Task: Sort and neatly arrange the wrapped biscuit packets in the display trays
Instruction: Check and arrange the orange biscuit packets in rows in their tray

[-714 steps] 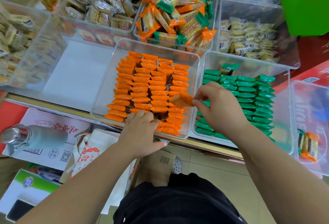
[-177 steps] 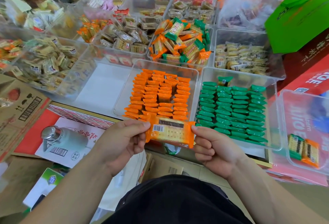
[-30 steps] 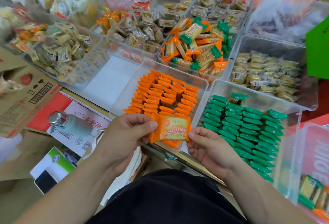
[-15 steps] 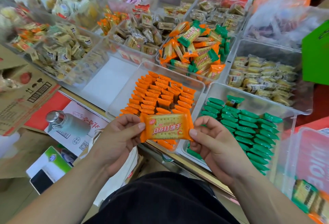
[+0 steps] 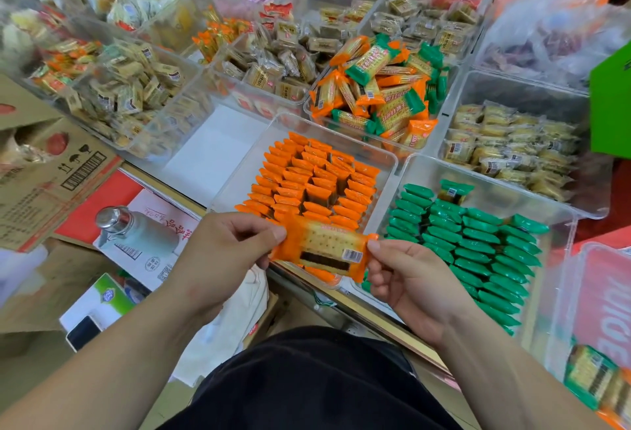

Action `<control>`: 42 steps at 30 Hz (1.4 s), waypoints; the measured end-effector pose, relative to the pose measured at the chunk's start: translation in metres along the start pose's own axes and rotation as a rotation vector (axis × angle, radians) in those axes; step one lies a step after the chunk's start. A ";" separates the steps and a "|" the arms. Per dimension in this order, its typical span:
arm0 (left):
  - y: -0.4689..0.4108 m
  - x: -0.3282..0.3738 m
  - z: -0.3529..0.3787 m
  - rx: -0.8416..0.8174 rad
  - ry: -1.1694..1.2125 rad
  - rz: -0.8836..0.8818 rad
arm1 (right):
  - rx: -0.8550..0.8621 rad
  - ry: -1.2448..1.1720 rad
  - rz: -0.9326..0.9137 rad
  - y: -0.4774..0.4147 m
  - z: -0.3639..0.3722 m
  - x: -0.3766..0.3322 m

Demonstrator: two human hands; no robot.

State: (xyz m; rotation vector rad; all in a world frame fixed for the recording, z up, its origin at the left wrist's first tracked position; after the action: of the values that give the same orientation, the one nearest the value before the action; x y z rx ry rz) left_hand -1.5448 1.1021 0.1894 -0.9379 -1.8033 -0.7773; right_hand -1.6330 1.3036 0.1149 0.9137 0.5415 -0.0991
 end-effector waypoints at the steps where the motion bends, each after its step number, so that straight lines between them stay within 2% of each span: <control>1: 0.002 -0.009 0.003 -0.012 0.103 -0.088 | 0.009 -0.016 0.049 -0.003 -0.001 0.004; 4: 0.011 -0.029 0.019 -0.034 0.492 -0.333 | -0.048 -0.197 0.226 -0.010 0.004 0.020; 7: 0.013 -0.036 0.025 -0.064 0.562 -0.381 | -0.124 -0.299 0.283 -0.013 0.012 0.025; 11: 0.010 -0.042 0.014 -0.004 0.404 -0.347 | -0.019 -0.179 0.186 -0.013 0.003 0.015; 15: 0.002 -0.032 0.001 0.065 0.113 -0.160 | 0.119 0.125 0.016 -0.008 -0.002 -0.005; 18: -0.004 -0.022 0.002 0.085 0.083 -0.046 | 0.159 0.105 -0.042 -0.006 -0.004 -0.016; 23: -0.019 -0.030 0.019 0.033 0.013 0.071 | 0.214 0.033 -0.075 -0.017 -0.015 -0.022; 28: -0.045 -0.060 0.049 -0.177 -0.224 0.170 | 0.370 0.066 -0.176 -0.037 -0.040 -0.040; 31: -0.068 -0.080 0.065 -0.331 -0.582 0.237 | 0.491 0.252 -0.315 -0.046 -0.045 -0.069; 35: -0.095 -0.105 0.095 -0.551 -1.021 0.286 | 0.714 0.819 -0.524 -0.060 -0.032 -0.112; 38: -0.104 -0.124 0.110 -0.655 -1.136 0.311 | 0.712 1.080 -0.633 -0.079 -0.006 -0.129; 42: -0.108 -0.134 0.111 -0.630 -1.122 0.321 | 0.627 1.307 -0.589 -0.122 0.013 -0.124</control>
State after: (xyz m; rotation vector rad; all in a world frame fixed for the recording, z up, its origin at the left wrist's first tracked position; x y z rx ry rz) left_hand -1.6485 1.1019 0.0130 -2.3551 -2.2235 -0.6504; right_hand -1.7718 1.2002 0.0930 1.3425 2.0796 -0.2064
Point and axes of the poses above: each hand's wrist, its own y-axis away from the middle knuckle, its own z-axis out of the palm, x = y × z, the point moved 10 cm from there along -y, towards the middle knuckle, and after that the axes turned 14 degrees about z, right-handed, at the moved point
